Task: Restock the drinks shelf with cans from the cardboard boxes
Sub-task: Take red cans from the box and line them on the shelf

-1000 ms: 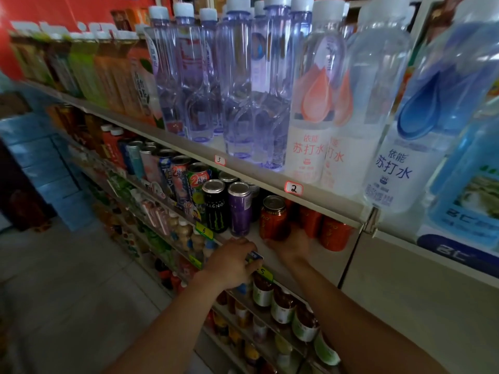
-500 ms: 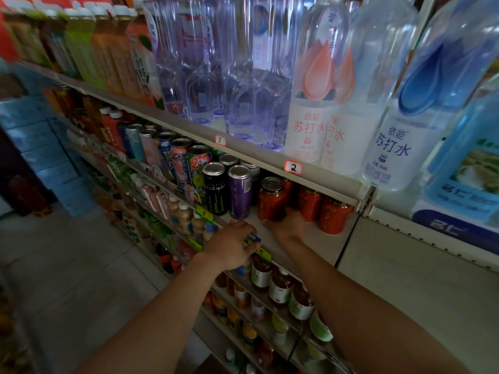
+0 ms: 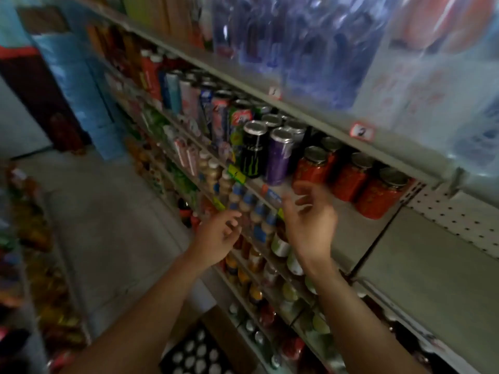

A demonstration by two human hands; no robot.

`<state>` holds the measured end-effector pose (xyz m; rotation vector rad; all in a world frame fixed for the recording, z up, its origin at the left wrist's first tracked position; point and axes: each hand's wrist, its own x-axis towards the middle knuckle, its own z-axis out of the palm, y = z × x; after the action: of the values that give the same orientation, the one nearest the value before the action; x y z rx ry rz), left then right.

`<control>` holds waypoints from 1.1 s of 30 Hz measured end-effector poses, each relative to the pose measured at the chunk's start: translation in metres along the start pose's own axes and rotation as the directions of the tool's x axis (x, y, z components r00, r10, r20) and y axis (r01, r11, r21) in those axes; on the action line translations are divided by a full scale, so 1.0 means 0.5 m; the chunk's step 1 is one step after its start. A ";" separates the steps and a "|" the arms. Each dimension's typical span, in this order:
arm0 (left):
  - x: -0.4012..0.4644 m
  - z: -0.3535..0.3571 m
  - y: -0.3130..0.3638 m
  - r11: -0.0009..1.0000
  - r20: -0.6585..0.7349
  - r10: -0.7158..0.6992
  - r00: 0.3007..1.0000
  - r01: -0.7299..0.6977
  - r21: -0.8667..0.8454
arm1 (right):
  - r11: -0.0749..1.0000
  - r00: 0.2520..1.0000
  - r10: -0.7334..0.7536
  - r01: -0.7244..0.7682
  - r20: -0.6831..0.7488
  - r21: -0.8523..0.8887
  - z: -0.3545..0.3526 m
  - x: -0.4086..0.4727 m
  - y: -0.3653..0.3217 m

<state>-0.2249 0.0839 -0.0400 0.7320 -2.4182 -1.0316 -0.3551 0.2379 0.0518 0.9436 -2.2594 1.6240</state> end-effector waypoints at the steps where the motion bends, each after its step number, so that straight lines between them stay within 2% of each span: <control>1: -0.019 0.002 -0.047 0.995 0.018 -0.096 0.995 0.096 0.013 | 0.994 0.990 -0.083 0.075 0.111 0.074 0.015 -0.031 -0.019; 2: -0.075 0.008 -0.110 0.975 0.049 -0.222 0.974 0.221 0.025 | 0.987 0.945 -0.111 0.070 0.309 0.141 0.053 -0.086 -0.026; 3: -0.099 0.010 -0.134 0.962 0.087 -0.272 0.958 0.268 0.059 | 0.983 0.881 -0.119 0.040 0.458 0.178 0.073 -0.112 -0.019; 4: -0.141 0.016 -0.177 0.937 0.139 -0.346 0.928 0.333 0.108 | 0.982 0.779 -0.070 -0.056 0.624 0.180 0.105 -0.150 -0.003; 5: -0.211 0.033 -0.229 0.916 0.133 -0.397 0.908 0.381 0.128 | 0.975 0.642 0.006 -0.174 0.766 0.138 0.155 -0.210 0.031; 6: -0.233 0.039 -0.246 0.911 0.161 -0.407 0.899 0.386 0.148 | 0.966 0.549 0.081 -0.248 0.832 0.070 0.176 -0.233 0.061; 7: -0.311 0.064 -0.305 0.861 0.187 -0.509 0.840 0.496 0.116 | 0.959 0.398 0.165 -0.277 0.903 -0.053 0.229 -0.306 0.114; 8: -0.349 0.077 -0.329 0.830 0.181 -0.558 0.810 0.546 0.115 | 0.958 0.307 0.220 -0.246 0.926 -0.146 0.258 -0.348 0.161; 10: -0.448 0.127 -0.406 0.717 0.199 -0.696 0.690 0.681 0.150 | 0.951 0.140 0.295 -0.136 0.945 -0.277 0.320 -0.462 0.267; 12: -0.524 0.180 -0.477 0.666 0.191 -0.745 0.639 0.730 0.157 | 0.943 0.050 0.331 -0.049 0.942 -0.328 0.368 -0.569 0.366; 15: -0.629 0.255 -0.571 0.646 0.137 -0.760 0.636 0.761 0.054 | 0.924 0.020 0.383 -0.025 0.923 -0.383 0.442 -0.742 0.534; 18: -0.723 0.334 -0.688 0.566 0.128 -0.821 0.557 0.823 0.047 | 0.918 -0.065 0.396 0.027 0.916 -0.395 0.546 -0.908 0.701; 22: -0.776 0.444 -0.826 0.505 0.152 -0.855 0.495 0.862 0.035 | 0.907 -0.042 0.404 0.149 0.914 -0.395 0.673 -1.030 0.841; 26: -0.791 0.528 -0.902 0.498 0.129 -0.858 0.497 0.867 -0.027 | 0.886 -0.063 0.425 0.234 0.903 -0.400 0.747 -1.116 0.944; 29: -0.806 0.559 -0.932 0.492 0.165 -0.851 0.498 0.867 -0.075 | 0.887 -0.090 0.431 0.225 0.898 -0.404 0.769 -1.155 0.975; 33: -0.845 0.573 -0.952 0.457 0.162 -0.869 0.467 0.884 -0.099 | 0.897 -0.043 0.408 0.203 0.912 -0.392 0.777 -1.173 0.979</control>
<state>0.0913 0.2133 -0.6487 2.0396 -1.8655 -1.6219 -0.1182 0.2006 -0.7713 2.4102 -3.3043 -0.1038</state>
